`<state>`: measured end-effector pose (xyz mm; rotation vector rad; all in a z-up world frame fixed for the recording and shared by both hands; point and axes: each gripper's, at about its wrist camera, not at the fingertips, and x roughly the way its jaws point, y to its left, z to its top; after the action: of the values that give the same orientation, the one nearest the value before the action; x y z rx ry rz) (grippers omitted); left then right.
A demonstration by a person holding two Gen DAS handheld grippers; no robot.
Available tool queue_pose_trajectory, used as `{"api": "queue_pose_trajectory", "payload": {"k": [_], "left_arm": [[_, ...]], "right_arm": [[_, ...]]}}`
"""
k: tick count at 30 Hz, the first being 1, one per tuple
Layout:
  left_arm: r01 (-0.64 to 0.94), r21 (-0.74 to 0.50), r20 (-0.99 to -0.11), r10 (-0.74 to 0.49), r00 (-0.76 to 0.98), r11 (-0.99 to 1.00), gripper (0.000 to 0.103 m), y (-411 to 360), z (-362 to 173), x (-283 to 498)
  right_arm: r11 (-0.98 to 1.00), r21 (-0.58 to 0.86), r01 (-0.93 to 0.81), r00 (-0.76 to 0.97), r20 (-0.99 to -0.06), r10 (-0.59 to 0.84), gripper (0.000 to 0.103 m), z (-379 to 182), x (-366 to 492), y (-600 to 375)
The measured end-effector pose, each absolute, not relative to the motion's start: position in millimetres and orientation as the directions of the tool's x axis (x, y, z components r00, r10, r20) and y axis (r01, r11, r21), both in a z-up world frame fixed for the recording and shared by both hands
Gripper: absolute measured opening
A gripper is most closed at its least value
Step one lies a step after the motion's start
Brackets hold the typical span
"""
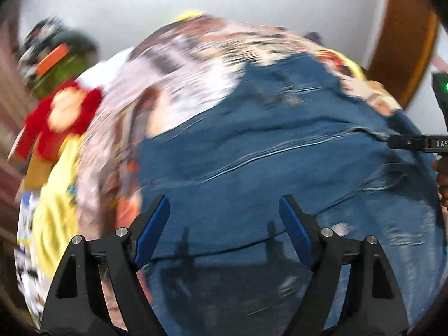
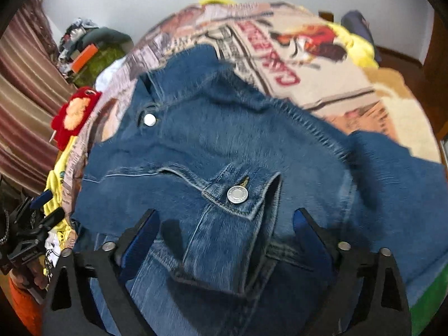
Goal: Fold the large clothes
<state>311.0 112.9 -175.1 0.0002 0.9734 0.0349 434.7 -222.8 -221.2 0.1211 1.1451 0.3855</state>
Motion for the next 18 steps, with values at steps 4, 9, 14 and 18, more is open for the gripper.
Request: {"api": "queue_pose_trajectory", "payload": {"k": [4,9,14,18], "left_arm": [[-0.141,-0.029,-0.837,0.053,0.544,0.990,0.080,155.1,-187.2,294.9],[-0.224,-0.052,-0.842,0.078,0.534,0.973,0.080,184.0,-193.8,286.5],[-0.237,-0.054,-0.841,0.084,0.535,0.970,0.080,191.8,-192.2,291.9],[-0.226,-0.077,-0.842,0.058,0.536,0.971,0.080,188.4,-193.8,304.8]], "right_arm": [[0.932,0.324,-0.160,0.302,-0.883,0.359,0.072,-249.9,450.2,-222.7],[0.930,0.319,-0.182,0.331,-0.871,0.364,0.038,-239.4,451.6,-219.2],[0.930,0.261,-0.258,0.437,-0.827,0.353,0.034,-199.5,443.4,-211.8],[0.929,0.197,-0.314,0.520,-0.782,0.342,0.033,-163.5,433.1,-208.9]]}}
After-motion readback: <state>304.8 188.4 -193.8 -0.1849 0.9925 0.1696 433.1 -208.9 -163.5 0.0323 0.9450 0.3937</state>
